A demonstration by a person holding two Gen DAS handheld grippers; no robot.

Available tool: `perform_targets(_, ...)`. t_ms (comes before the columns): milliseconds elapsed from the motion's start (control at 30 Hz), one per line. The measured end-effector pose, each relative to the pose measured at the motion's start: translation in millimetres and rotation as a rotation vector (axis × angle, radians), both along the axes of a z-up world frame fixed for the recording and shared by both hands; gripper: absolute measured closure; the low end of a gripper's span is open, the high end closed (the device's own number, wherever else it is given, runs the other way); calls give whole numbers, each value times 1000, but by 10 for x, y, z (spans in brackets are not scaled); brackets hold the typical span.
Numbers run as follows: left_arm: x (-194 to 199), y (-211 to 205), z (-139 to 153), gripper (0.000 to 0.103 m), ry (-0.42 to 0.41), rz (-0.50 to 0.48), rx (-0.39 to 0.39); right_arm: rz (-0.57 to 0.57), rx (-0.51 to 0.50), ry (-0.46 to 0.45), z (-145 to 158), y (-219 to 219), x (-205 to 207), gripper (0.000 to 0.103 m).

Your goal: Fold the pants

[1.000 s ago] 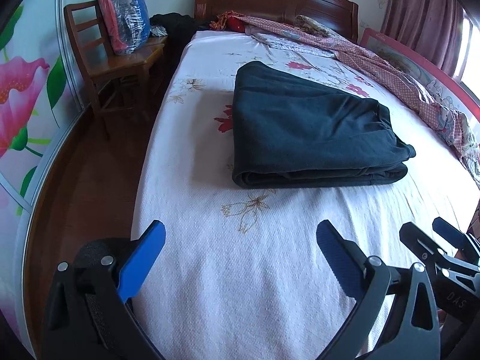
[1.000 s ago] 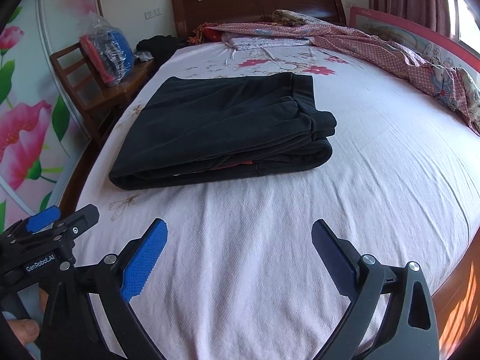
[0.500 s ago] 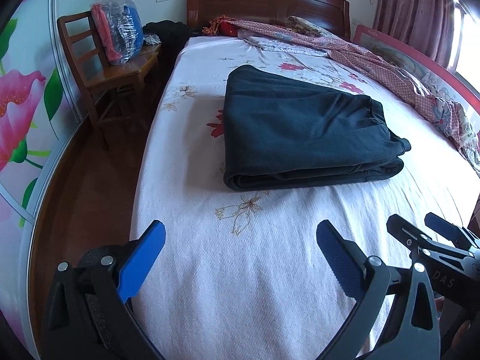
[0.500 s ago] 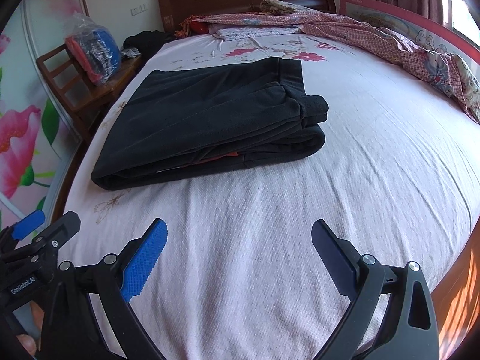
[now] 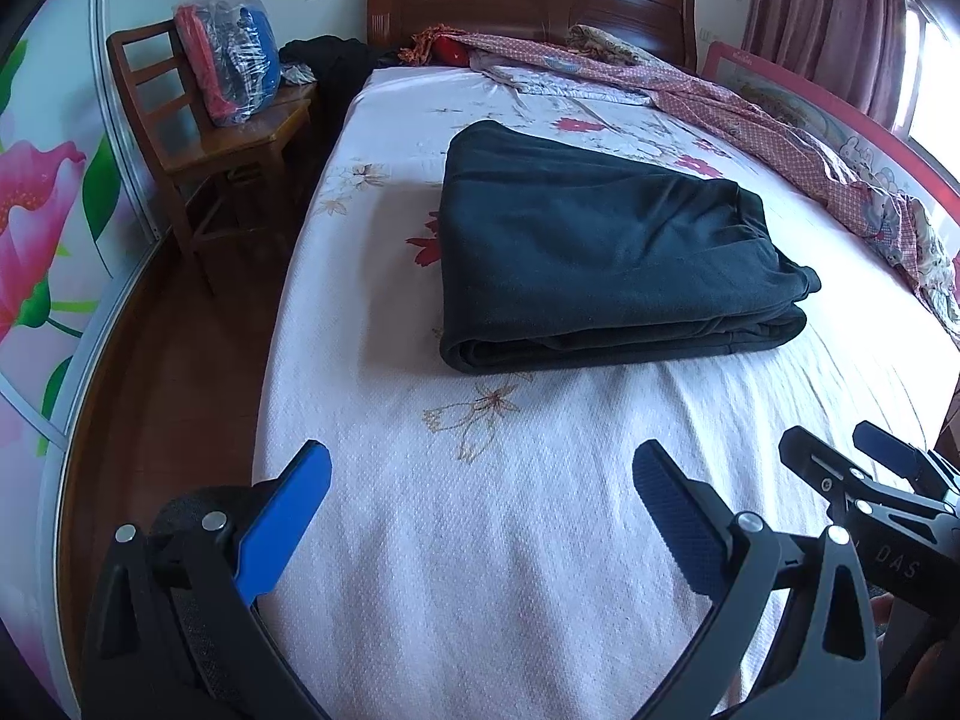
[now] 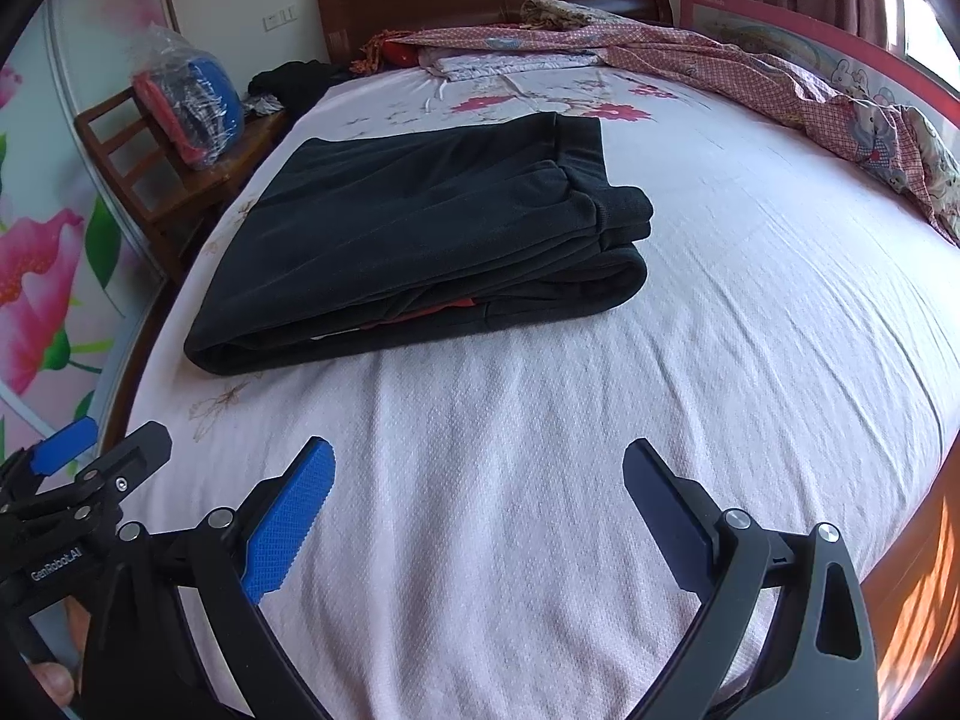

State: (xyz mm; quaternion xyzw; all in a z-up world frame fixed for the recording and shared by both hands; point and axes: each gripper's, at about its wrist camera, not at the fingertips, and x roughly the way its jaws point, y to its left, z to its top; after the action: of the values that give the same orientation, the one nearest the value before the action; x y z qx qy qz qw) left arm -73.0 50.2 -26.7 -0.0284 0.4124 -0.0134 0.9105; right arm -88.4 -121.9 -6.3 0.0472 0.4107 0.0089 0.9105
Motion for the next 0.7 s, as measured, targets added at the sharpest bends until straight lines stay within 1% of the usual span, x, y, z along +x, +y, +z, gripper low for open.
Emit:
perform_targets(33,-7,2,10,2,-7,0,-2,5,14,-11,20,-12,-11,7)
perform_targets(100,-34,10,50,2,-33,-7,-35,-1,15,-26,61,-31,-21,7)
perform_targets(167,-46,-20,66,2,-49,-5,-12,-4,6,-29,75,-43,-20,7)
perform_targets(200,-45,-43,58,2,-46,-9,4,-10,3,-25,68,-55,-14,7)
perform_targets(333,-12,-37,25,2,-23,2,16,-27,21,0,18,-115,19,7)
perform_targets(533,17,-10,-27,2,9,22,11,-9,9,-2,18,-62,24,7)
perform_targets(700,-9,-56,-5,2,-5,4,22,3,4,-12,48,-27,16,7)
